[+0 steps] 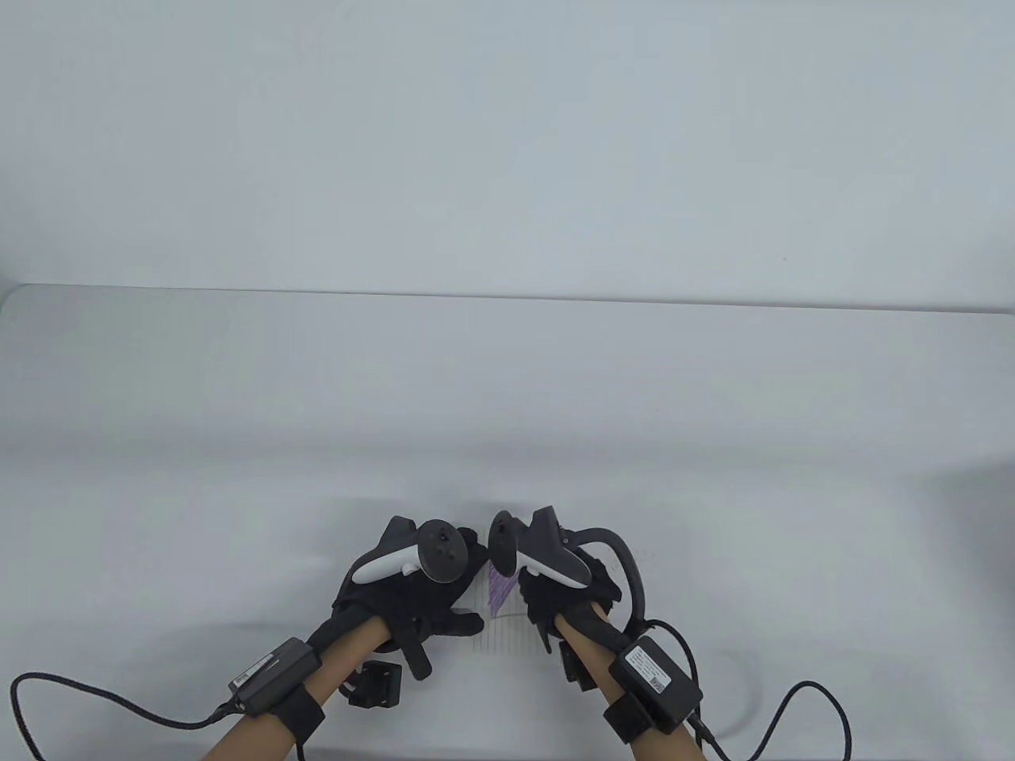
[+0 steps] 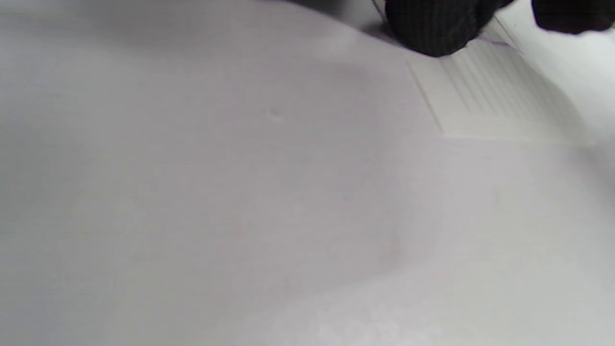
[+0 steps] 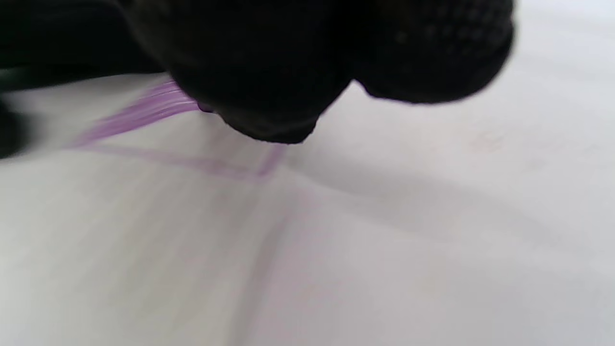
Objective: Apply wax crayon on paper
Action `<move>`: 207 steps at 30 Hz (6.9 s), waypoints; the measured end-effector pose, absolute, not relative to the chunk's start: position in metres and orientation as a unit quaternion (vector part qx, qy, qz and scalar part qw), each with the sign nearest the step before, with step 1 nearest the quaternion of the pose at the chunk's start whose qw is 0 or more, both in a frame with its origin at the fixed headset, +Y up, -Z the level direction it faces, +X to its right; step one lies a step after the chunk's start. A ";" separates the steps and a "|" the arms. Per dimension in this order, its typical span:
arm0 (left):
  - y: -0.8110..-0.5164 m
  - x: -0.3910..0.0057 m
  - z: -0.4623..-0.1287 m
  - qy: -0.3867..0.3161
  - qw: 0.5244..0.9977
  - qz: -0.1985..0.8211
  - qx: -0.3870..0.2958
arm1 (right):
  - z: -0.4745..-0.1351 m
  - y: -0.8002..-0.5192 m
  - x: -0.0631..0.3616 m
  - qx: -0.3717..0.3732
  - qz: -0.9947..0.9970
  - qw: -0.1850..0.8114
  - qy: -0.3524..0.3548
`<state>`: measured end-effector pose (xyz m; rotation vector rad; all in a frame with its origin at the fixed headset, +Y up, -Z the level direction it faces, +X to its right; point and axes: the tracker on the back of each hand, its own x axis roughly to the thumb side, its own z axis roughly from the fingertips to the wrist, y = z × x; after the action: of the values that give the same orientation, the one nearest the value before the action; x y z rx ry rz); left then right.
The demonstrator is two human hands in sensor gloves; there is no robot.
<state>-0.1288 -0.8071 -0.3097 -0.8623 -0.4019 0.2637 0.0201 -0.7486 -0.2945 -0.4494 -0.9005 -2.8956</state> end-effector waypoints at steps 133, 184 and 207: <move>-0.807 -0.128 -0.309 -0.194 0.880 0.124 -0.414 | -0.315 -0.746 0.029 -0.056 -0.935 0.095 -0.337; -0.807 -0.127 -0.309 -0.194 0.881 0.123 -0.414 | -0.315 -0.736 0.016 0.000 -0.933 0.250 -0.258; -0.807 -0.127 -0.309 -0.195 0.880 0.125 -0.416 | -0.307 -0.738 0.029 -0.076 -0.937 0.128 -0.316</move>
<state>-0.1273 -0.8069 -0.3093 -0.8664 -0.4057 0.2601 0.0294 -0.7377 -0.3066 -0.2198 -0.9187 -2.7264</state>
